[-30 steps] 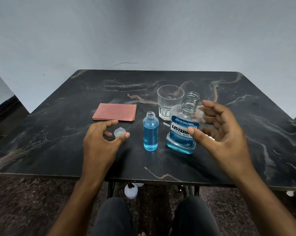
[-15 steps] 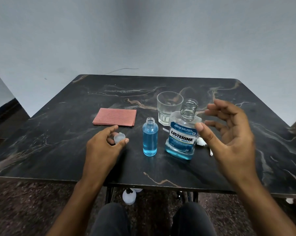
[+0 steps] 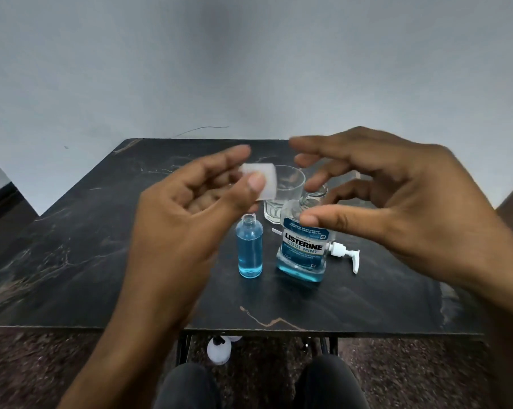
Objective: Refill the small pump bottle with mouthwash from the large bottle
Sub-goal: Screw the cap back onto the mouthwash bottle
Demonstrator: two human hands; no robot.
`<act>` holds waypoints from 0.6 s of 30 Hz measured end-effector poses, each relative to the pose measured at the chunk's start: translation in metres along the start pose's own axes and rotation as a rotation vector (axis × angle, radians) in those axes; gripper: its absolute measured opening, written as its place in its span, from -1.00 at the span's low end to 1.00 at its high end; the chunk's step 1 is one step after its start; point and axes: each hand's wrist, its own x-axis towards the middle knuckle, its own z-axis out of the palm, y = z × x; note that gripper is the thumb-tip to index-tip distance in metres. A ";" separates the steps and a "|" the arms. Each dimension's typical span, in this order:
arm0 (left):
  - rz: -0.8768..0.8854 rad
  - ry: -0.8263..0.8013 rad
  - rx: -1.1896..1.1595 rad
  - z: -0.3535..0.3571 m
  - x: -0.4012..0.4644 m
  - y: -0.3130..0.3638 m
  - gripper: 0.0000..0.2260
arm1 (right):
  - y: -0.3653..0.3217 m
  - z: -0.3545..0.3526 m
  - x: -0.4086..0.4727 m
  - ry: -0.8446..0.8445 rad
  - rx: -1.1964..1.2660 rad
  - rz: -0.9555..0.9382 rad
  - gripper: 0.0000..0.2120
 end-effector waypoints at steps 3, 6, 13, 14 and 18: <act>-0.057 -0.050 -0.079 0.026 0.013 0.002 -0.54 | -0.004 -0.003 0.011 -0.060 -0.021 0.026 -0.42; -0.093 -0.053 -0.162 0.046 0.021 -0.002 -0.53 | 0.002 -0.005 0.016 0.012 0.018 0.017 -0.54; -0.047 0.010 0.068 0.060 0.019 -0.012 -0.37 | 0.023 -0.032 0.018 0.090 0.037 0.083 -0.61; -0.024 0.023 0.172 0.061 0.014 -0.016 -0.35 | 0.025 -0.037 0.021 0.058 -0.039 0.087 -0.61; -0.029 0.029 0.482 0.080 -0.009 -0.038 -0.27 | 0.029 -0.048 0.031 -0.149 -0.310 0.144 -0.61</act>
